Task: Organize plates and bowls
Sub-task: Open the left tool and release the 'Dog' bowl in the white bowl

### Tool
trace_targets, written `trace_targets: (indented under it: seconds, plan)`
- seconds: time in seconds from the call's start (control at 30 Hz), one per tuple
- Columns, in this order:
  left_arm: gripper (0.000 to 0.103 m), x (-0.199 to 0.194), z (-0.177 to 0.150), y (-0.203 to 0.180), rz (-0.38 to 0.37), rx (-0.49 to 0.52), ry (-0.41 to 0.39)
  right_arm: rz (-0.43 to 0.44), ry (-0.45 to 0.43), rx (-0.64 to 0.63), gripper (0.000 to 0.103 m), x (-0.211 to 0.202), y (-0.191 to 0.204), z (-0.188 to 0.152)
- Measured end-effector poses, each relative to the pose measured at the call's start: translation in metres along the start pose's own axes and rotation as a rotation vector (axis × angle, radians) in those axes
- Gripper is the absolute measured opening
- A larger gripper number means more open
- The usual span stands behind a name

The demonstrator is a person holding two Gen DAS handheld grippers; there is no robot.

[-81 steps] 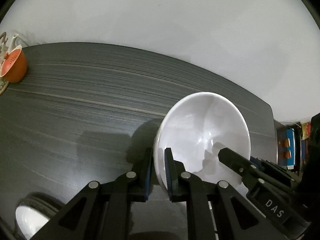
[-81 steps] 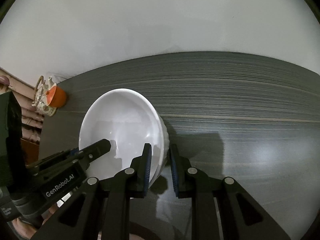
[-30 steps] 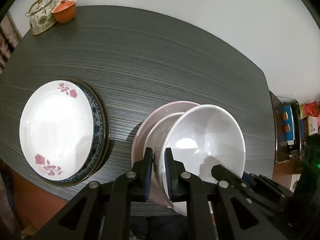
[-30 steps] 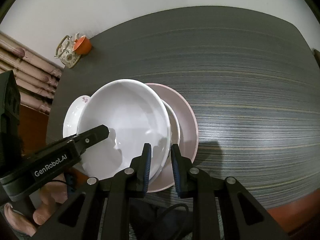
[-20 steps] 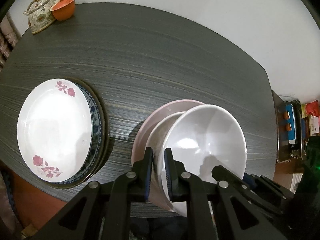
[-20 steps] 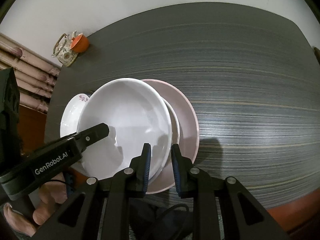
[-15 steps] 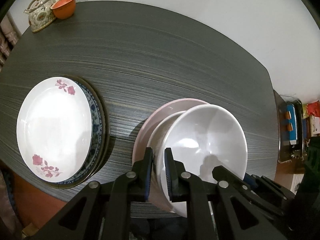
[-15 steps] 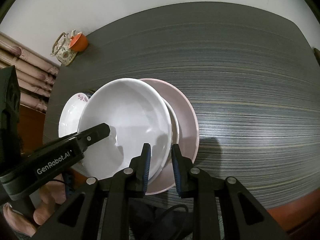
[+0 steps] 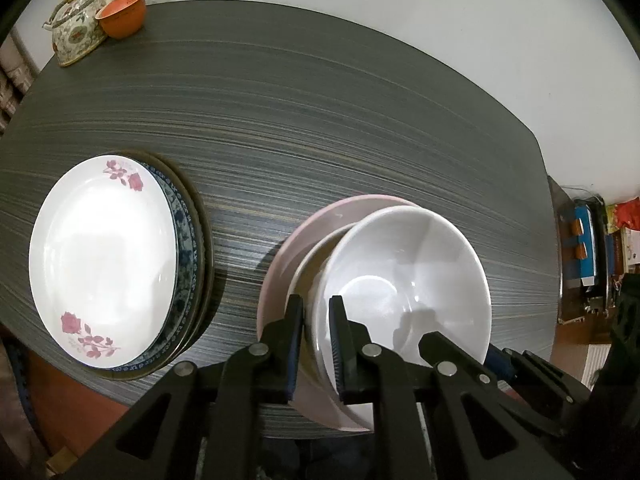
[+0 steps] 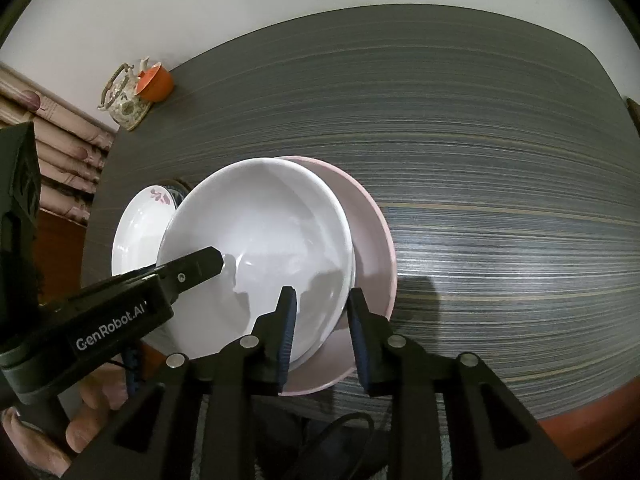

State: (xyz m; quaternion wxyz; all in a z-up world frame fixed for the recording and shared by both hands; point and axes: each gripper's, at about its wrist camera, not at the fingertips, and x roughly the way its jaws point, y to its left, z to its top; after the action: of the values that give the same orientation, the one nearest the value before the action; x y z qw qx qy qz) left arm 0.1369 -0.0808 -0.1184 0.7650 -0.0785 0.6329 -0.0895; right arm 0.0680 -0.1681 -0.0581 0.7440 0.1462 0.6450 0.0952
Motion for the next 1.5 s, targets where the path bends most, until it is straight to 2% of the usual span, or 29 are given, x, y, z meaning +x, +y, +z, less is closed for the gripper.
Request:
trace_targets:
  seconds: [0.4, 1.03, 1.2, 1.33, 1.43, 1.5]
  plan:
    - [0.015, 0.0, 0.001, 0.0, 0.003, -0.002, 0.003, -0.024, -0.025, -0.027, 0.029, -0.003, 0.005, -0.002]
    - [0.017, -0.016, -0.003, 0.003, -0.017, 0.002, -0.05, -0.025, -0.059, -0.022, 0.029, -0.012, 0.003, -0.005]
    - [0.021, -0.021, -0.007, 0.005, -0.025, 0.013, -0.063, -0.025, -0.066, -0.022, 0.032, -0.013, 0.002, -0.006]
    - [0.032, -0.027, -0.013, 0.006, -0.031, 0.026, -0.094, -0.044, -0.083, -0.032, 0.036, -0.016, 0.003, -0.007]
    - [0.038, -0.032, -0.019, 0.007, -0.043, 0.041, -0.111, -0.07, -0.097, -0.048, 0.044, -0.018, 0.005, -0.009]
    - [0.039, -0.036, -0.02, 0.007, -0.054, 0.055, -0.128, -0.084, -0.102, -0.055, 0.044, -0.02, 0.007, -0.01]
